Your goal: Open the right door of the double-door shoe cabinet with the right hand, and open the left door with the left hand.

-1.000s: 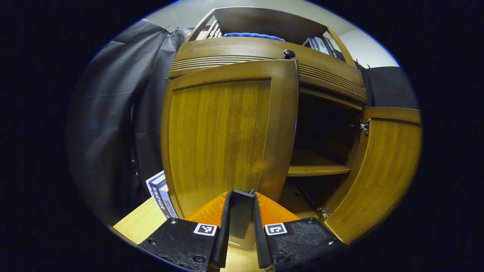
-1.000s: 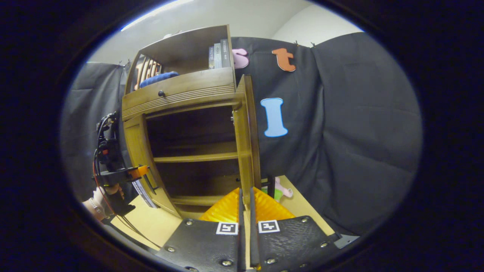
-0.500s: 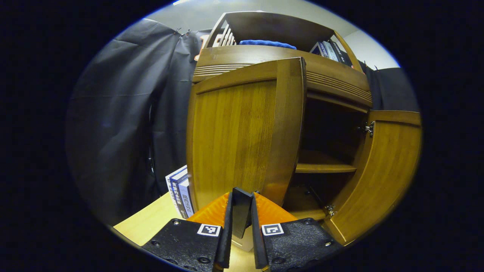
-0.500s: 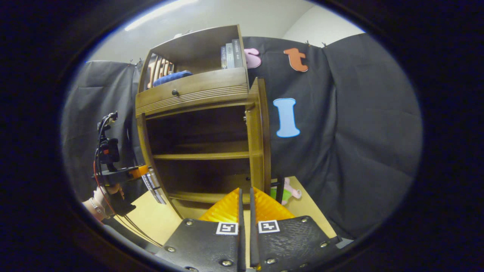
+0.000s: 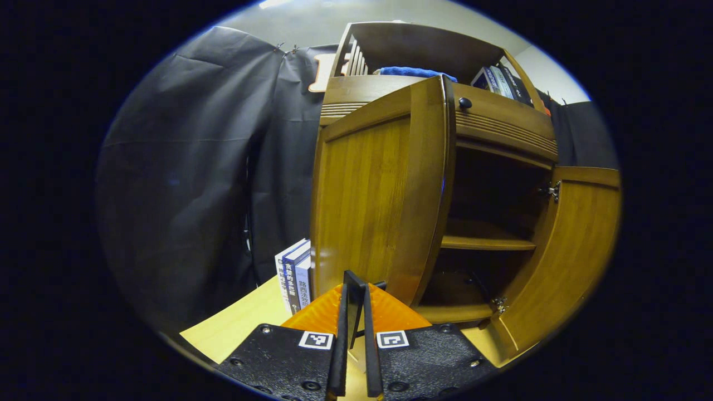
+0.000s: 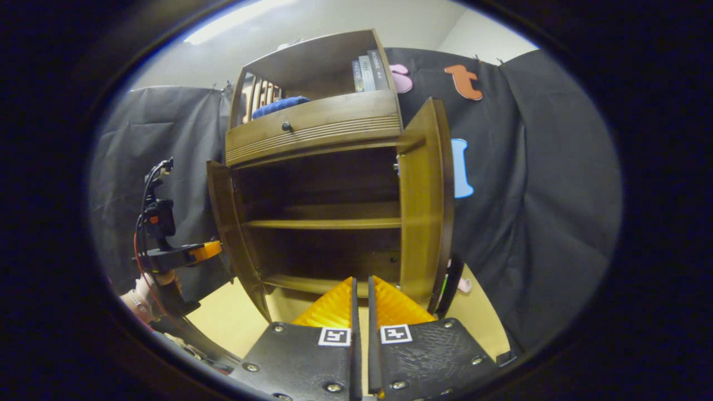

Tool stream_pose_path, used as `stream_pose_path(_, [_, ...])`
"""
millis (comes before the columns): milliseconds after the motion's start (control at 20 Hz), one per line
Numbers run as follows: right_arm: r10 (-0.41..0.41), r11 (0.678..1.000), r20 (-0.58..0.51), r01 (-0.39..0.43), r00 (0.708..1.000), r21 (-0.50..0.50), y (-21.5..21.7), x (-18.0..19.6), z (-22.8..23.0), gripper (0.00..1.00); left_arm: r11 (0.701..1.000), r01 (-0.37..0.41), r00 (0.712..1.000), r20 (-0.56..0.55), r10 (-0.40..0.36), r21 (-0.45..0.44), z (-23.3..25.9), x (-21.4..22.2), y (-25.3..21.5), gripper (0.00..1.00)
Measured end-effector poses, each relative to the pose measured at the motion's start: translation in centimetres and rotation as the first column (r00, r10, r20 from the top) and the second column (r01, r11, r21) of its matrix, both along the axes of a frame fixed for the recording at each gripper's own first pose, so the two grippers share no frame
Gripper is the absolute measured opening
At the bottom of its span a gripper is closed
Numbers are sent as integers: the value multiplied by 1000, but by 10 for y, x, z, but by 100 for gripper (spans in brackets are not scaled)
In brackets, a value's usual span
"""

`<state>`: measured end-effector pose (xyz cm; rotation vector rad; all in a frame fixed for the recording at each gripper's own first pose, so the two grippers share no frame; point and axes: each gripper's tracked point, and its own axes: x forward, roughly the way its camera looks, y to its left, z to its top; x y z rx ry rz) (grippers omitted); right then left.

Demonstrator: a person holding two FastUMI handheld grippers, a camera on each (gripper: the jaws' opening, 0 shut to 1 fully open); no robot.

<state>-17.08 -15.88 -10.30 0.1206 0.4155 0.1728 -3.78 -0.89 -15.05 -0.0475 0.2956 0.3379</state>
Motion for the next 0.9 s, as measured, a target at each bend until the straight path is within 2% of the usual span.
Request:
stream_pose_path(400, [64, 998, -8, -64, 998, 23, 27, 3, -4, 5, 999, -41, 999, -19, 42, 31, 1, -12, 17, 14])
stream_pose_path(550, [79, 996, -11, -79, 997, 34, 33, 7, -6, 5, 996, -77, 997, -25, 79, 51, 2, -19, 27, 14])
stream_pose_path(600, [84, 996, -12, -84, 996, 36, 35, 9, -7, 5, 995, -89, 996, -24, 91, 54, 3, -20, 31, 17])
stream_pose_path(700, [95, 995, -12, -95, 995, 37, 39, 11, -7, 5, 994, -97, 995, -19, 98, 45, 4, -22, 33, 11])
stream_pose_path(900, [119, 992, -16, -118, 993, 46, 46, 16, -10, 5, 988, -146, 989, -18, 147, 50, 3, -27, 48, 9])
